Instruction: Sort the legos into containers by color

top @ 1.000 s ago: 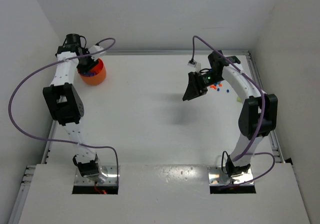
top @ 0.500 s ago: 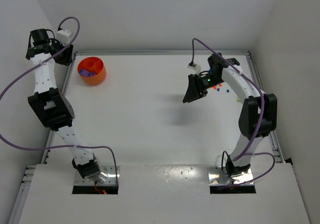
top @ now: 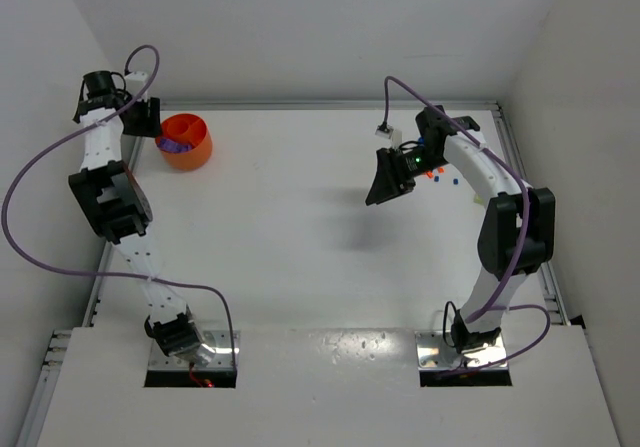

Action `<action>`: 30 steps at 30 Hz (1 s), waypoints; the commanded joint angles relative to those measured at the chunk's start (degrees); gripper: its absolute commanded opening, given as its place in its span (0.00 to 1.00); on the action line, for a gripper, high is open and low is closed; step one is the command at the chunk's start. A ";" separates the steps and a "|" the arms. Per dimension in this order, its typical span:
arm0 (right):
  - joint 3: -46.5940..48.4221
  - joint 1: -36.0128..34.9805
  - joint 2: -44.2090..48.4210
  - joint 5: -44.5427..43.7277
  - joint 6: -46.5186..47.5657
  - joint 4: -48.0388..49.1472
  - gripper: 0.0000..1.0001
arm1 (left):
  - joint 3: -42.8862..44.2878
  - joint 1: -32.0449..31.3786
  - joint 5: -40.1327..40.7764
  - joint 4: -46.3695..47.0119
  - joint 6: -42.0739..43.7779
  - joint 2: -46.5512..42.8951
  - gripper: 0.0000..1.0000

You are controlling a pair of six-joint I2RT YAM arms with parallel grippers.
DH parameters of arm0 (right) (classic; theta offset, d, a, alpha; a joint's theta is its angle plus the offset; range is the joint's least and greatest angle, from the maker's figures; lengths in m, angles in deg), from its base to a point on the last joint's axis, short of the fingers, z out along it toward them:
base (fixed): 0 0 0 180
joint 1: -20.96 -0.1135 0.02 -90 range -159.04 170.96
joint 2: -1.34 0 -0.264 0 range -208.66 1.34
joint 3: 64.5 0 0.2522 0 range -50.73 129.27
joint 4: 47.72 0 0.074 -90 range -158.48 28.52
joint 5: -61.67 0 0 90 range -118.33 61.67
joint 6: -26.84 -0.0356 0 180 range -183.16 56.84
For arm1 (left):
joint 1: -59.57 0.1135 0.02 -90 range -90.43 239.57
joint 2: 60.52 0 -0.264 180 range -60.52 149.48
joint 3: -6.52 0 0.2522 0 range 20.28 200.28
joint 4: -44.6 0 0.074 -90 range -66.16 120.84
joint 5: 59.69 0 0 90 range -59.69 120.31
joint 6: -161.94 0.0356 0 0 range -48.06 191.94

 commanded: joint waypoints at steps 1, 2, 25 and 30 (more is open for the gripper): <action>0.11 0.18 2.36 0.27 0.18 0.77 0.58 | 2.83 -0.39 1.16 1.59 -2.26 0.12 0.66; 0.11 0.18 2.36 0.27 0.18 0.77 0.58 | 2.83 -0.39 1.16 1.60 -2.26 0.72 0.66; 0.11 0.18 1.84 0.27 -0.35 0.77 0.58 | -11.93 -0.92 -4.45 1.60 3.80 -5.25 0.65; 0.11 0.18 1.84 0.27 -0.35 0.77 0.58 | -14.49 -0.92 -7.36 1.60 3.80 -8.32 0.65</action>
